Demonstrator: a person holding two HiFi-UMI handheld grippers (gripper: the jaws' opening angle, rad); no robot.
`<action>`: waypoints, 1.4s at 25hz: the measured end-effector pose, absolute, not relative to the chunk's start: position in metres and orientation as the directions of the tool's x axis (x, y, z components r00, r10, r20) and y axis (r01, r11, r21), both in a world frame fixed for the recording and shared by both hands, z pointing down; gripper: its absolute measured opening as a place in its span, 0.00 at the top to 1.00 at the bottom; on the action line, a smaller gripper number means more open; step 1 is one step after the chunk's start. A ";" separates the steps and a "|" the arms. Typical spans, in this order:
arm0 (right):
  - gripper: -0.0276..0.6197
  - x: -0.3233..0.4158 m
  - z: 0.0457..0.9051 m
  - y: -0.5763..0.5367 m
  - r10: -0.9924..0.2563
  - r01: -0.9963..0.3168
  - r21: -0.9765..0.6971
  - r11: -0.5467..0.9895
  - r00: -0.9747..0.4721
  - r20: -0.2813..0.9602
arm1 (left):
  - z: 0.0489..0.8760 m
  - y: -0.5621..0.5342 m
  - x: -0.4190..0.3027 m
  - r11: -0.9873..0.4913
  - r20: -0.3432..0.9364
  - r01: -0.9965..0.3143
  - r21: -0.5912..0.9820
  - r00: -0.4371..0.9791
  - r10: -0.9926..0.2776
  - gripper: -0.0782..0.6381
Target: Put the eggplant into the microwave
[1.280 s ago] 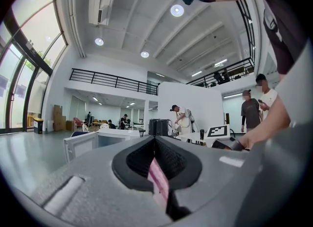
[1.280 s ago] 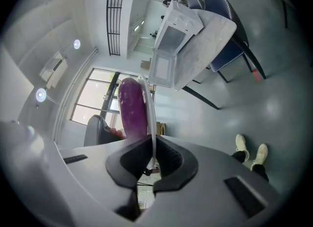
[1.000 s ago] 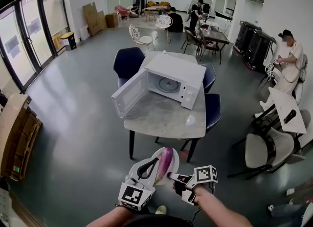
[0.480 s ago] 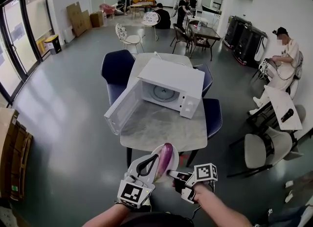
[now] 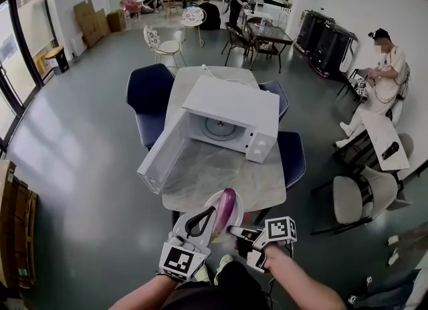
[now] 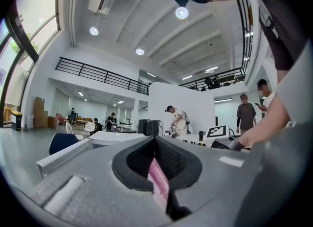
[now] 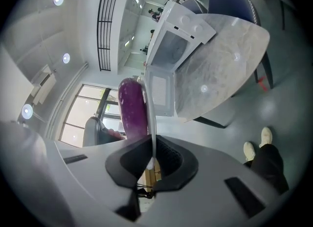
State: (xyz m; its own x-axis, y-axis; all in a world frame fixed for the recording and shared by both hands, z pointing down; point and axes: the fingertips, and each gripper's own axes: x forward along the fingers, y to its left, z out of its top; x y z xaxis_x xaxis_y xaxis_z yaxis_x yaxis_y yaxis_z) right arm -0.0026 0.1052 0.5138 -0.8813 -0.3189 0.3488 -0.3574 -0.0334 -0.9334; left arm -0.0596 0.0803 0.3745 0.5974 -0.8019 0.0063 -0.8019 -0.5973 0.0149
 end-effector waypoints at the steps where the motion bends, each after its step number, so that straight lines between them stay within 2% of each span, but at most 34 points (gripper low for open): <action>1: 0.93 -0.004 0.515 0.100 -0.319 -0.358 -0.933 -0.037 -0.880 0.351 | 0.376 0.075 -0.061 -0.595 0.012 -0.803 0.018 0.596 -0.803 0.88; 25: 0.93 0.002 0.543 -0.111 -0.248 -0.372 -0.926 -0.061 -0.893 0.375 | 0.391 -0.128 -0.053 -0.496 0.046 -0.867 0.051 0.498 -0.866 0.88; 35: 0.93 -0.017 0.589 -0.181 -0.375 -0.354 -0.919 -0.175 -0.839 0.395 | 0.428 -0.181 -0.065 -0.547 0.086 -0.834 0.074 0.552 -0.829 0.88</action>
State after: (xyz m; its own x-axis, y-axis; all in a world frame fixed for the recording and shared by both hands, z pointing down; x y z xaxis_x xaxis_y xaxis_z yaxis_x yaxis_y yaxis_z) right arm -0.0169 -0.1811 0.5888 -0.8388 -0.3747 0.3949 -0.3544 -0.1747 -0.9186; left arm -0.0647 -0.1807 0.4281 0.5520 -0.8294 0.0856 -0.8337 -0.5473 0.0739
